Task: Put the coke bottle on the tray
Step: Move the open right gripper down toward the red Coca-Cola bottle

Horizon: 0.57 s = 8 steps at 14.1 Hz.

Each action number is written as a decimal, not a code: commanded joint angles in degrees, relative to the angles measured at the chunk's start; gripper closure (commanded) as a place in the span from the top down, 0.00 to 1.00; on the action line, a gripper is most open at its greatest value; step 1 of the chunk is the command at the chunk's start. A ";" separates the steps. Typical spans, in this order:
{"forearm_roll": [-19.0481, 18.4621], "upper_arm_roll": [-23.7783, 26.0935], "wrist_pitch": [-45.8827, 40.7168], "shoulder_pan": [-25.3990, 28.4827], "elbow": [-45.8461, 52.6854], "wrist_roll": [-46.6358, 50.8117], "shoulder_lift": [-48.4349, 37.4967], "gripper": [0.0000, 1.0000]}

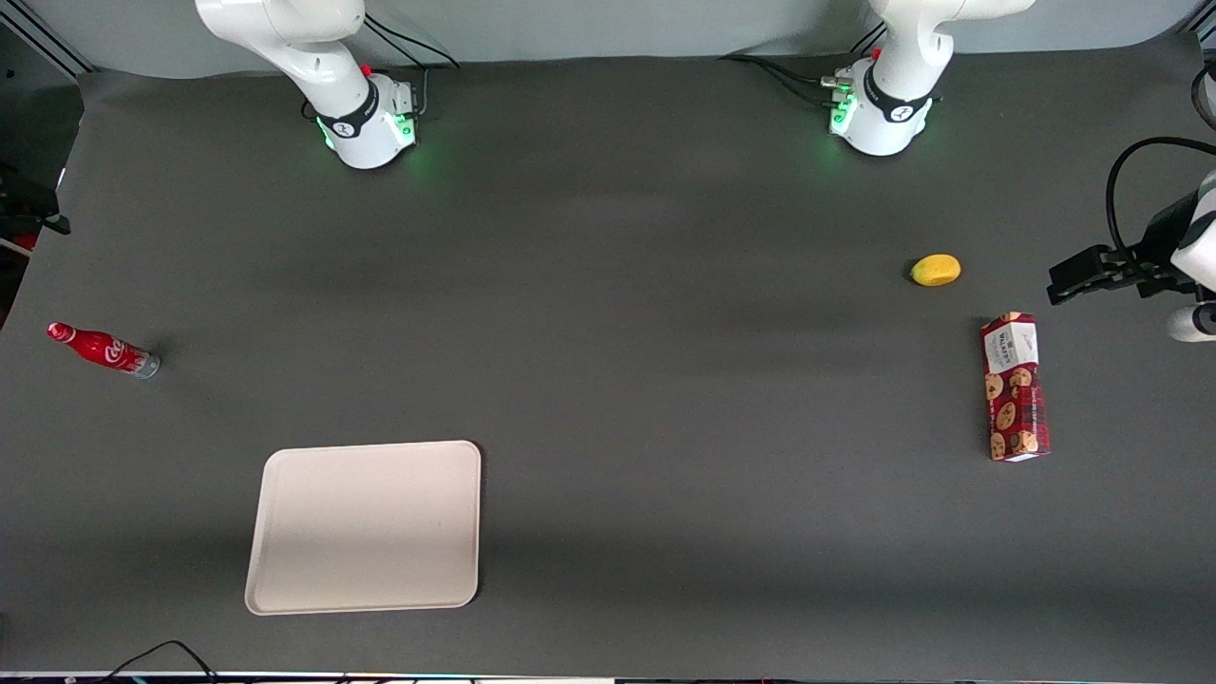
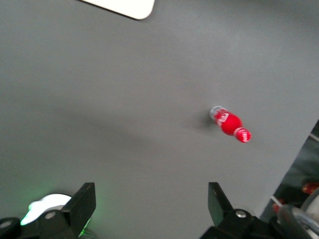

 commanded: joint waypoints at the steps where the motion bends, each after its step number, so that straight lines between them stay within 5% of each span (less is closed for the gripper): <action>1: -3.03 -0.43 4.66 0.23 -4.17 -5.62 -0.92 1.00; 8: -1.63 -13.24 26.00 0.84 -14.19 -27.06 2.23 1.00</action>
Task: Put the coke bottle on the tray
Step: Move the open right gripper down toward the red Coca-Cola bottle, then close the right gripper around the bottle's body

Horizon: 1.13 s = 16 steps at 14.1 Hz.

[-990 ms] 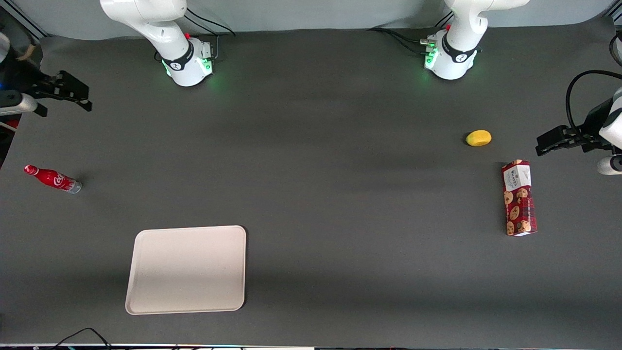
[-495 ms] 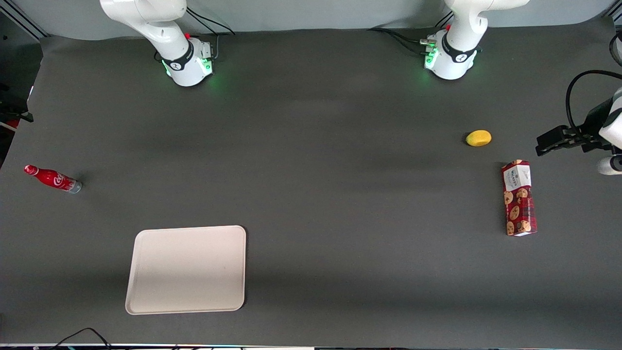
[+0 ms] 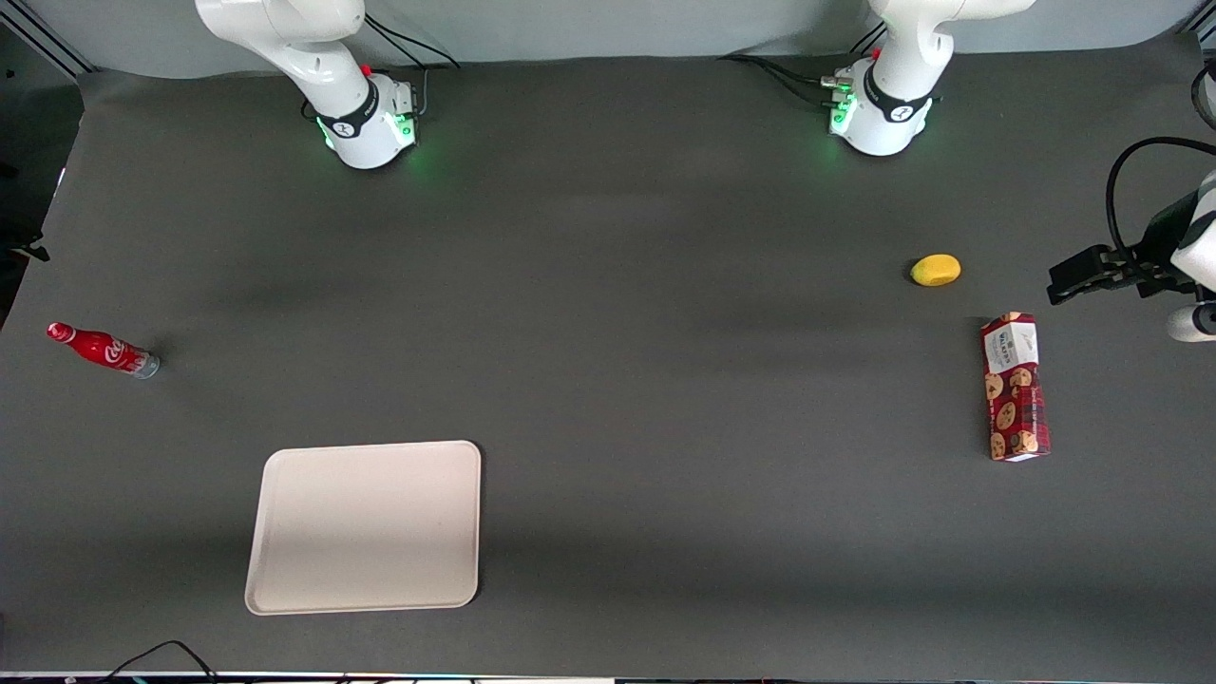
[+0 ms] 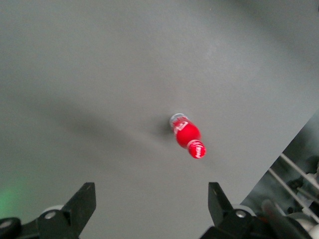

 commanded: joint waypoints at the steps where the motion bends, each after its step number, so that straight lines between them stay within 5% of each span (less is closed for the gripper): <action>1: 2.79 -3.18 8.37 0.77 -2.65 -9.37 3.91 1.00; 8: 21.26 -6.87 20.26 -1.07 -2.21 -33.02 18.25 1.00; 13: 22.33 -7.32 20.97 -3.09 -2.21 -34.81 20.19 1.00; 16: 25.03 -7.32 21.06 -4.24 -2.21 -38.83 21.33 0.79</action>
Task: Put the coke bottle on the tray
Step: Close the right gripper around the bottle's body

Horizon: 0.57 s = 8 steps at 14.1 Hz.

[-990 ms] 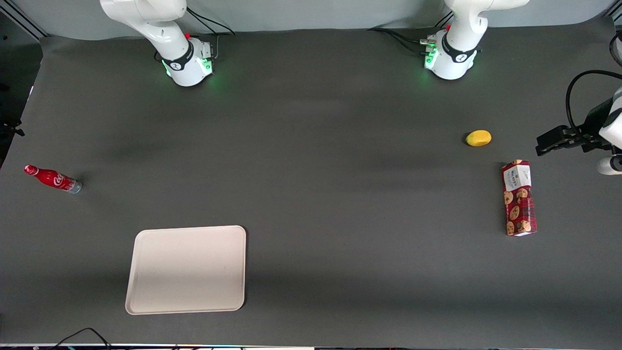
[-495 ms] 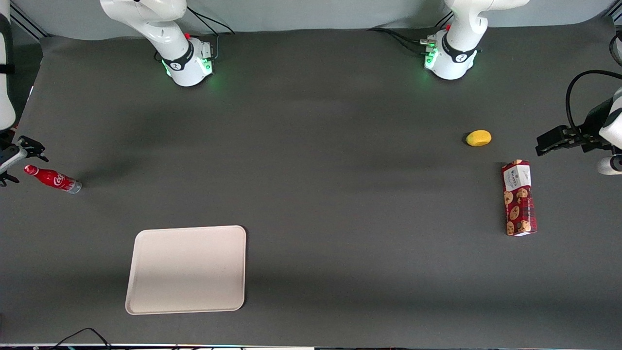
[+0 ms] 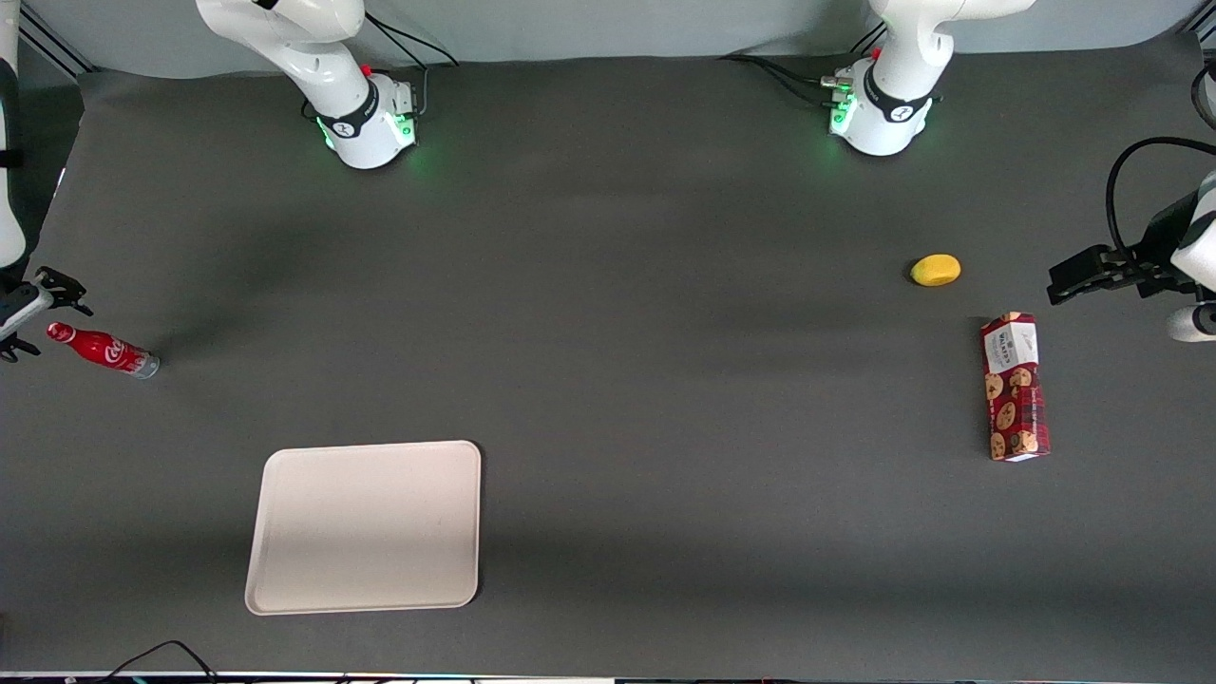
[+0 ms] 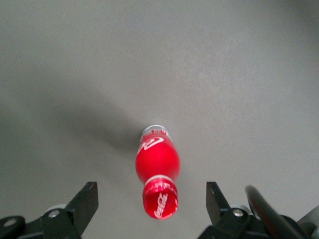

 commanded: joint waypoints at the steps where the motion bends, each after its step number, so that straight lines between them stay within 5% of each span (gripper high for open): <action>1: 5.66 -0.26 0.07 -0.56 0.99 -6.51 1.76 0.70; 5: 6.12 -0.53 -0.01 -0.30 0.99 -6.96 2.02 0.51; 8: 6.12 -0.53 -0.01 0.14 1.08 -6.96 1.94 0.18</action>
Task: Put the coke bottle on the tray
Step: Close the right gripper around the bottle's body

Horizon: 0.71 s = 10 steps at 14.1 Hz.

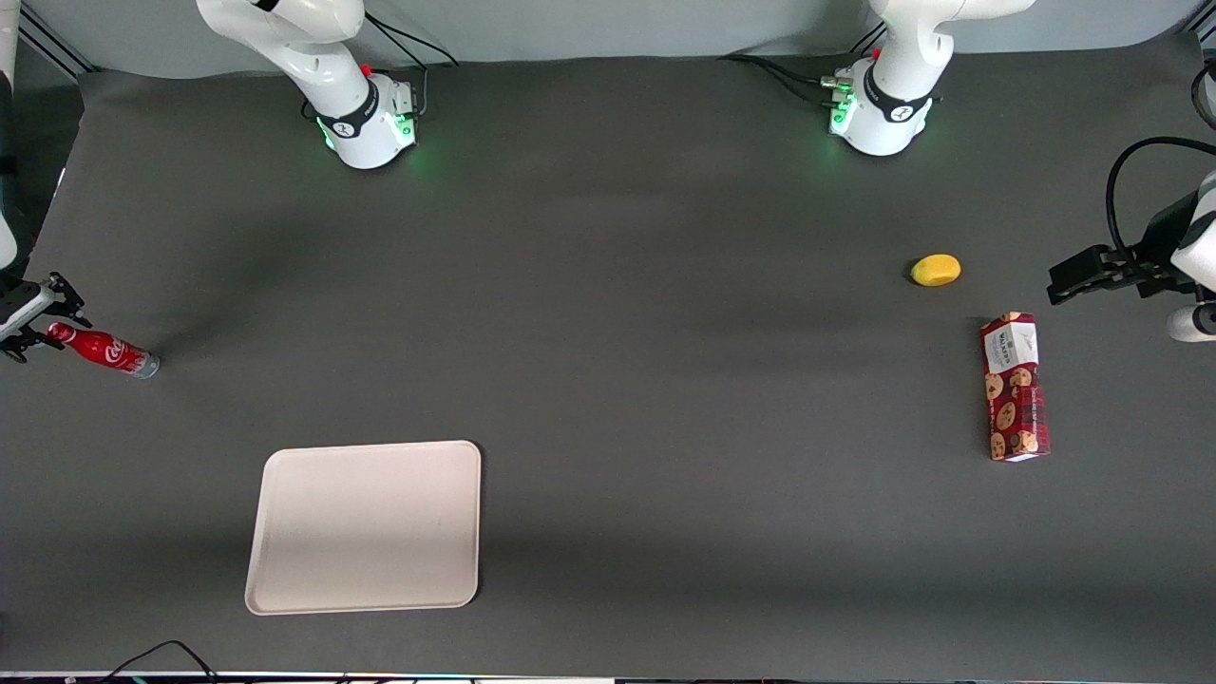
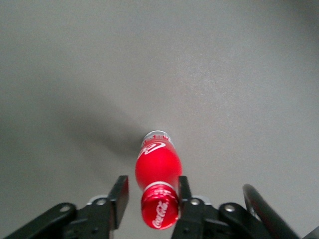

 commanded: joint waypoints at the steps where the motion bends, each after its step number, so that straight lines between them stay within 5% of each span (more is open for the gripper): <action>1: 2.06 -0.57 -0.26 0.61 1.00 -2.38 0.69 0.07; 2: 2.06 -0.57 -0.43 0.79 1.09 -2.30 0.51 0.00; 6: 1.88 -0.57 -1.39 2.10 1.70 -1.42 -1.15 0.00; 10: -0.48 -0.57 -11.75 5.44 8.37 3.40 -2.47 0.00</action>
